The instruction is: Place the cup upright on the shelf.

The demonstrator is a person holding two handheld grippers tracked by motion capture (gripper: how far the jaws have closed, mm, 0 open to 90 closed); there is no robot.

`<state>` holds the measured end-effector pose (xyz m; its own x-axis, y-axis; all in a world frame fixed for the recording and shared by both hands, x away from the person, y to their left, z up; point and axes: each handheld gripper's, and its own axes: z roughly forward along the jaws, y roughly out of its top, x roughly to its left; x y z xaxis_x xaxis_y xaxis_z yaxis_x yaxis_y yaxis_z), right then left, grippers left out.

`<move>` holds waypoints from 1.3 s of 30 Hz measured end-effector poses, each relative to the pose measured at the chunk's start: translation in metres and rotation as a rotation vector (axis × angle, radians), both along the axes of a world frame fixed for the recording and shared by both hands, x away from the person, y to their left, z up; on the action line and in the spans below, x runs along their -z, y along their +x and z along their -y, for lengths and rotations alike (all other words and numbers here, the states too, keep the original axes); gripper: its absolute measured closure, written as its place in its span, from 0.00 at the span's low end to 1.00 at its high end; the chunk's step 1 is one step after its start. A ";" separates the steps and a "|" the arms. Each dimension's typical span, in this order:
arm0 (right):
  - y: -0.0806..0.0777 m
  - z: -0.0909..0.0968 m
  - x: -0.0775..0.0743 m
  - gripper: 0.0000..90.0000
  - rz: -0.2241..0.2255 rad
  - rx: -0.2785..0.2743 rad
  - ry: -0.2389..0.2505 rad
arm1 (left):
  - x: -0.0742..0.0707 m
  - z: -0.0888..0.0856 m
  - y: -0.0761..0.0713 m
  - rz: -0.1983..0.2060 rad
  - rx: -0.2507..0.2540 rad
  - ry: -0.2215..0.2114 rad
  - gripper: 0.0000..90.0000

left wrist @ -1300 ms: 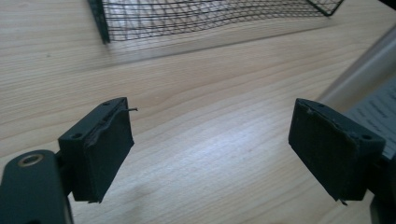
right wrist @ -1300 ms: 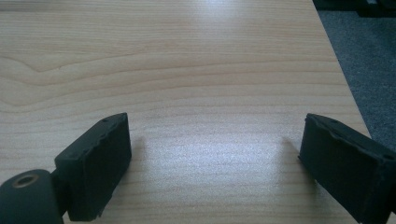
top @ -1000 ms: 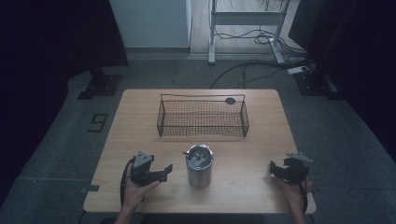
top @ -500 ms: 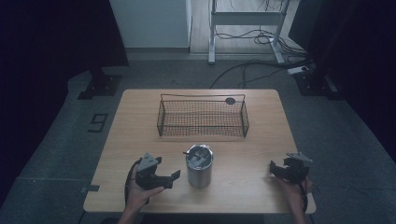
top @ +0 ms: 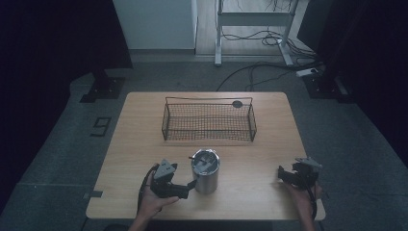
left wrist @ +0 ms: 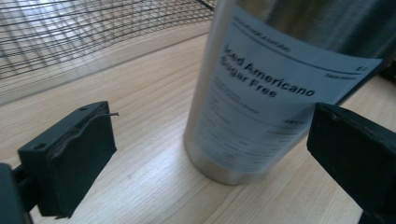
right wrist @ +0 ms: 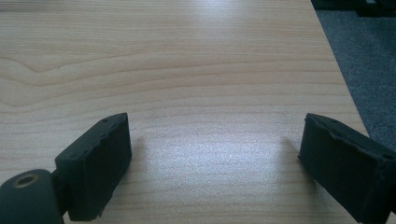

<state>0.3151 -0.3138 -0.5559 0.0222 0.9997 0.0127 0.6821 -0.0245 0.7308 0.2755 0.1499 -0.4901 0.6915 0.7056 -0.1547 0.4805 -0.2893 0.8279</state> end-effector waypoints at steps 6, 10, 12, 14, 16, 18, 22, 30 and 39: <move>-0.001 0.000 0.000 0.10 0.001 0.005 0.000 | -0.005 0.016 0.000 0.002 0.065 0.013 0.00; -0.001 0.000 0.000 0.10 0.001 0.005 0.000 | -0.006 0.026 0.001 -0.001 0.080 0.024 0.00; -0.001 0.000 0.000 0.10 0.001 0.005 0.000 | -0.007 0.031 0.003 -0.004 0.089 0.041 0.00; -0.001 0.000 0.000 0.10 0.000 0.005 0.001 | -0.009 0.036 0.005 -0.008 0.097 0.048 0.00; 0.000 0.000 0.000 0.10 0.001 0.005 0.000 | -0.011 0.041 0.006 -0.002 0.100 0.050 0.00; 0.000 0.000 0.000 0.10 0.000 0.005 0.000 | -0.012 0.046 0.009 0.001 0.102 0.058 0.00; 0.000 0.000 0.000 0.10 0.000 0.006 0.000 | -0.010 0.056 0.016 -0.006 0.107 0.060 0.00; 0.000 0.000 0.000 0.10 0.001 0.007 0.000 | -0.007 0.070 0.022 0.020 0.080 0.060 0.00; 0.000 0.000 0.000 0.10 0.001 0.007 0.001 | -0.005 0.076 0.022 0.086 0.062 0.064 0.03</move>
